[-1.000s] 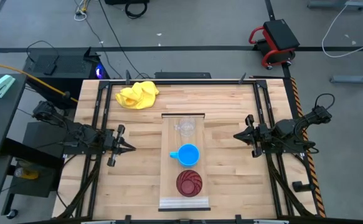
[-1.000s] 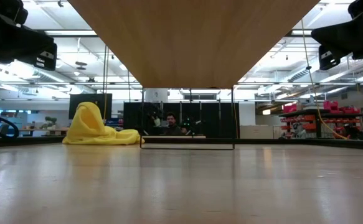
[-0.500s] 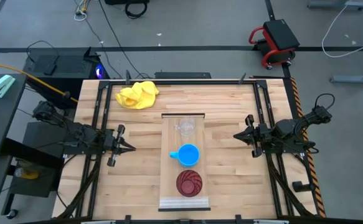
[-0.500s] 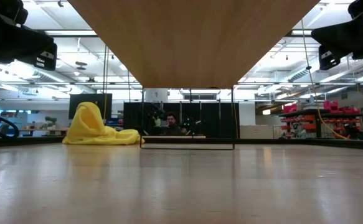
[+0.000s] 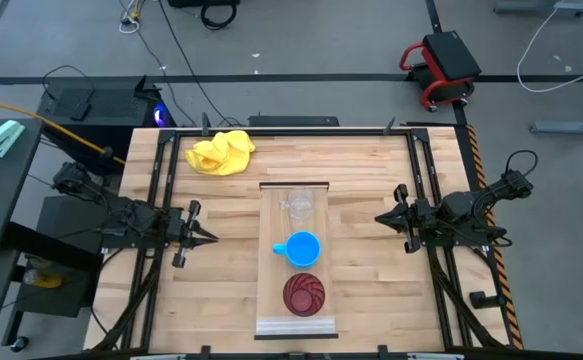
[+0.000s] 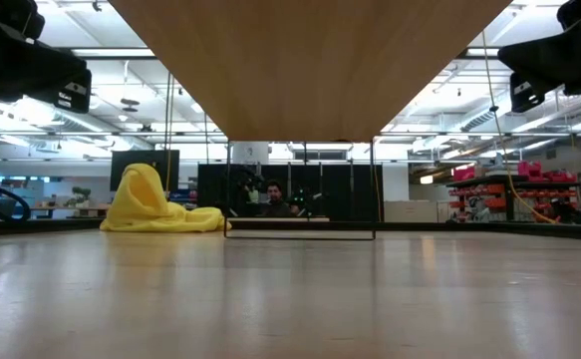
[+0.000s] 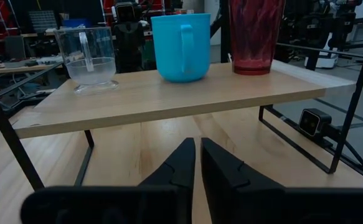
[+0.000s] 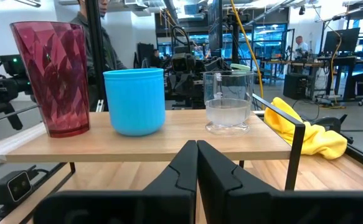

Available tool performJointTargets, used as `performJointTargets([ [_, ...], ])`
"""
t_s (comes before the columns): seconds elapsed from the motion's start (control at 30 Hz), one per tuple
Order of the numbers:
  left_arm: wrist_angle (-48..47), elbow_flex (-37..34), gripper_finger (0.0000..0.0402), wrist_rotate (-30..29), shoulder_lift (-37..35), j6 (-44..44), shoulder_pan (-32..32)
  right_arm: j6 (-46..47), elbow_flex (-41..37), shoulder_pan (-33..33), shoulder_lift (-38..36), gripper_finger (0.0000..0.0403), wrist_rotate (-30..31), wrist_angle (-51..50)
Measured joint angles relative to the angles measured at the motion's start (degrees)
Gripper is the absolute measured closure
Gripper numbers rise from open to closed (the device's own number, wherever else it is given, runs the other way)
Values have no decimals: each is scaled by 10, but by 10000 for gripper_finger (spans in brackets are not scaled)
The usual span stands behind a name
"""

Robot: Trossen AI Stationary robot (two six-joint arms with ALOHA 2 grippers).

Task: Stack small to large cups/mugs on shelf
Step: Return to Home Position

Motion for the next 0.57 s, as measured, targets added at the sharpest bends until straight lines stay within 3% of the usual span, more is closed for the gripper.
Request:
performJointTargets([
  [0.57,0,0,373,0,0,0,0,0,0,0,0,389,0,0],
])
